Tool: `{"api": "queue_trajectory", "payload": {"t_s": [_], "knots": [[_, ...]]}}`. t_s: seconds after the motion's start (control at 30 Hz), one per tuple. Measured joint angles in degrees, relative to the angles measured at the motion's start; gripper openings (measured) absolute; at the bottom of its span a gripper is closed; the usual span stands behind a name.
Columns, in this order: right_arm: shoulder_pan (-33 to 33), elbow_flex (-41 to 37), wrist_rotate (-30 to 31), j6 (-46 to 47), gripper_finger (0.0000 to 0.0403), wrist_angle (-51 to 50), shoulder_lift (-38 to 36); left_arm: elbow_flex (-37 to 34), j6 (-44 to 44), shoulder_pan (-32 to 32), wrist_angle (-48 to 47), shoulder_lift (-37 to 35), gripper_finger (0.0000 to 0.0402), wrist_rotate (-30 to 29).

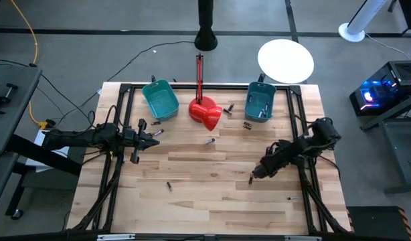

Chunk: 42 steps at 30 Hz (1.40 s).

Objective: Sort batteries
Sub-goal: Put the silver battery into the blue bin

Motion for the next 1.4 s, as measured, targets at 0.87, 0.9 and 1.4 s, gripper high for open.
{"api": "queue_trajectory", "payload": {"t_s": [0.87,0.9,1.4], "knots": [[4.1,-0.7,11.7,-4.5,0.0195,12.5,-20.4,0.0,0.0,0.0,0.0,0.0,0.0,0.0],[4.1,-0.4,13.1,-4.8,0.0195,11.9,-21.6,0.0,0.0,0.0,0.0,0.0,0.0,0.0],[6.8,4.8,-2.1,-1.6,0.0195,-1.2,-22.2,0.0,0.0,0.0,0.0,0.0,0.0,0.0]]}}
